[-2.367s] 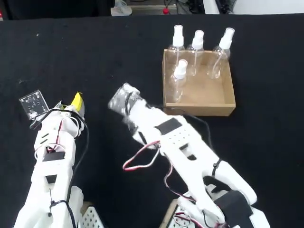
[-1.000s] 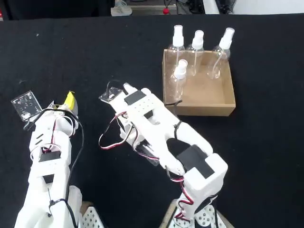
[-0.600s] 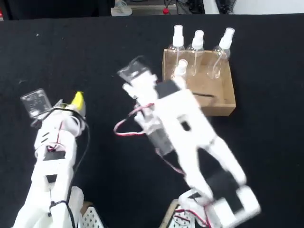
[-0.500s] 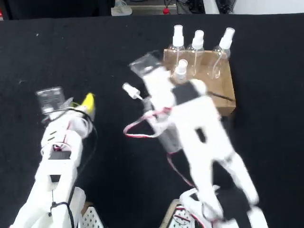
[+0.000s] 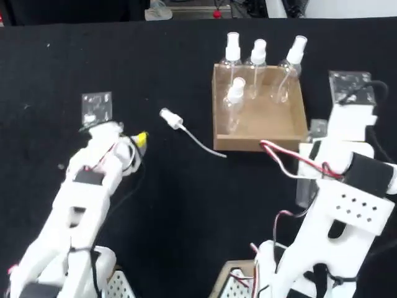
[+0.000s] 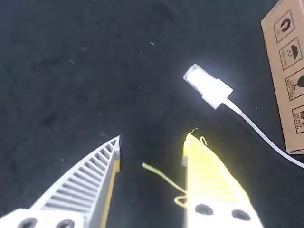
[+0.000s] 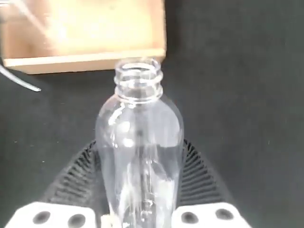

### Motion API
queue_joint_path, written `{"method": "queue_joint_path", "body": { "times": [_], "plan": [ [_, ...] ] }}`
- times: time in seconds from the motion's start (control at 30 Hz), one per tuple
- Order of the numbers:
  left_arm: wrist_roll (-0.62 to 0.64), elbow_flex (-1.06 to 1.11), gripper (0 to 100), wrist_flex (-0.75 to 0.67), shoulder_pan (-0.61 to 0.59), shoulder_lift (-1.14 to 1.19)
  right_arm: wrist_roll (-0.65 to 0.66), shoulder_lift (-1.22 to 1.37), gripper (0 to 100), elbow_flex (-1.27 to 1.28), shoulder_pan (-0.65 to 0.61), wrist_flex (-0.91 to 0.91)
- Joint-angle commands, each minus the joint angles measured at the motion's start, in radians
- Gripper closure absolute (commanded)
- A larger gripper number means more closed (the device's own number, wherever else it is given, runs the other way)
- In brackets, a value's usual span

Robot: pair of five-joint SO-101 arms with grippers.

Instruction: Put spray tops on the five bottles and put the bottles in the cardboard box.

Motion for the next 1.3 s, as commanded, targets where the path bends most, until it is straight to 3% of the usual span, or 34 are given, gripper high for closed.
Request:
{"method": "queue_joint_path", "body": {
  "times": [0.0, 0.23, 0.53, 0.8, 1.27],
  "plan": [
    [0.063, -0.170, 79, 0.012, 0.062, 0.184, 0.006, -0.027, 98.7, 0.062, 0.041, -0.089],
    [0.324, -0.326, 79, 0.018, 0.216, 0.400, 0.008, -0.027, 98.7, 0.185, 0.041, -0.195],
    [0.462, -0.378, 79, -0.028, 0.266, 0.419, 0.084, -0.027, 98.7, 0.200, 0.100, -0.224],
    [0.468, -0.437, 79, -0.084, 0.282, 0.460, 0.101, -0.027, 98.7, 0.205, 0.172, -0.273],
    [0.463, -0.579, 79, -0.086, 0.260, 0.706, 0.133, -0.027, 98.7, 0.205, 0.172, -0.273]
  ]
}}
